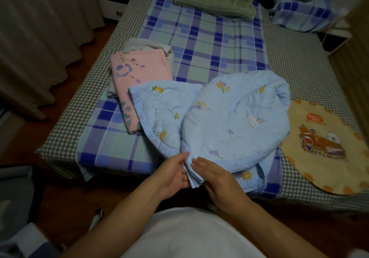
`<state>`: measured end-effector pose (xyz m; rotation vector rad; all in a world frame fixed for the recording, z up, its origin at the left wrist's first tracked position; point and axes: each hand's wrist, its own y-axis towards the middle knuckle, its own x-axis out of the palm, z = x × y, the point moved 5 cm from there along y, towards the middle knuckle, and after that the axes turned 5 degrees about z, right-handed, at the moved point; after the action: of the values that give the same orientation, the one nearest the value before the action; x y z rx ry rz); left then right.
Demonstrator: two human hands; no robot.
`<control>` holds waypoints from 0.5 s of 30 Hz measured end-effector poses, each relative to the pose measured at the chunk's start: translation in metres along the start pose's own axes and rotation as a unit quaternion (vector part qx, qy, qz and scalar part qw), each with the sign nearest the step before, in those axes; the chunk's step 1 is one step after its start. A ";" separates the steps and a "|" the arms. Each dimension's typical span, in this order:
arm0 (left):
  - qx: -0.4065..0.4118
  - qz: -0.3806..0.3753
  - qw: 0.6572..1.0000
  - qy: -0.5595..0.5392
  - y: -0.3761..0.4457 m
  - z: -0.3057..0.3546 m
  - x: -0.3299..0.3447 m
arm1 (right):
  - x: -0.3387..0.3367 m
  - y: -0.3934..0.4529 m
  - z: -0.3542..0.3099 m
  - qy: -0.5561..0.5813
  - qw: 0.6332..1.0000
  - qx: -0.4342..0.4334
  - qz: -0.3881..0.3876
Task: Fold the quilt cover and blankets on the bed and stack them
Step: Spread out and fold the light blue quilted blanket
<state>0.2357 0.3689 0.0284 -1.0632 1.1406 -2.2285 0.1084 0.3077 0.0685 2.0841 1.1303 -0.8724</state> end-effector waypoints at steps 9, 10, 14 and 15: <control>0.069 -0.109 0.985 0.112 -0.014 0.032 0.061 | -0.057 0.014 0.012 0.034 0.982 0.068 0.174; 0.129 -0.101 0.960 0.226 -0.017 0.048 0.072 | -0.075 0.019 0.016 0.059 0.973 0.102 0.201; 0.362 -0.037 0.693 0.623 -0.023 0.104 0.126 | -0.153 0.033 0.022 0.074 0.959 0.105 0.252; 0.398 -0.003 0.607 0.688 -0.020 0.111 0.142 | -0.174 0.034 0.024 0.071 0.958 0.098 0.262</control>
<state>0.2339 0.2330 0.1487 1.2639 0.2316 -2.8777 0.0590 0.1918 0.1955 2.4736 0.5170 -0.5992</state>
